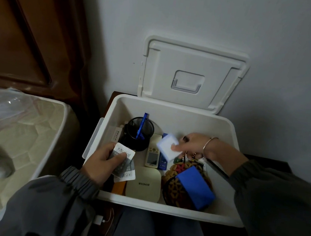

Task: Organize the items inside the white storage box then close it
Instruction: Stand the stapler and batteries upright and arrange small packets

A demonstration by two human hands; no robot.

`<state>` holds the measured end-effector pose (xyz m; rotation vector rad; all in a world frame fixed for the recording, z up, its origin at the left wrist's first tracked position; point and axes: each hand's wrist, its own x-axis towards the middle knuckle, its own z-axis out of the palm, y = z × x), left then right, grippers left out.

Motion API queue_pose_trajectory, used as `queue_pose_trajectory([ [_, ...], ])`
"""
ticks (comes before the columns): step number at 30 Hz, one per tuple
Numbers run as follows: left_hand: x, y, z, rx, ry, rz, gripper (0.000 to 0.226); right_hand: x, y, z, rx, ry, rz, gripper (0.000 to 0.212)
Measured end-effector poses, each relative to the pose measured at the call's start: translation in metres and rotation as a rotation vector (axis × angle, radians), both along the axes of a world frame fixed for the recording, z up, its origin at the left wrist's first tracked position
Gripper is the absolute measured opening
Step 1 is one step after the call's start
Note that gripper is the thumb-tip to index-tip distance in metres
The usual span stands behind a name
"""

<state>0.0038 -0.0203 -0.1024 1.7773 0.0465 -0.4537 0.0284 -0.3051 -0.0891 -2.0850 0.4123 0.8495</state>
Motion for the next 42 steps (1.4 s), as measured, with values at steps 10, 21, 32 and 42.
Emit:
queue_pose_trajectory([
  [10,0.001,-0.005,0.001,-0.026,-0.016,-0.011,0.012,-0.009,0.055,-0.054,-0.079,0.169,0.355,0.039],
  [21,0.004,-0.003,-0.007,-0.172,0.105,-0.071,0.016,-0.023,-0.014,0.029,0.045,-0.34,-0.21,0.053],
  [32,0.004,-0.023,-0.003,-0.184,0.094,-0.039,0.022,-0.093,-0.018,0.006,0.24,-0.434,-0.096,0.005],
  [42,0.007,-0.028,-0.006,-0.156,0.129,-0.049,0.019,-0.107,0.005,-0.03,-0.159,-0.407,0.505,0.02],
])
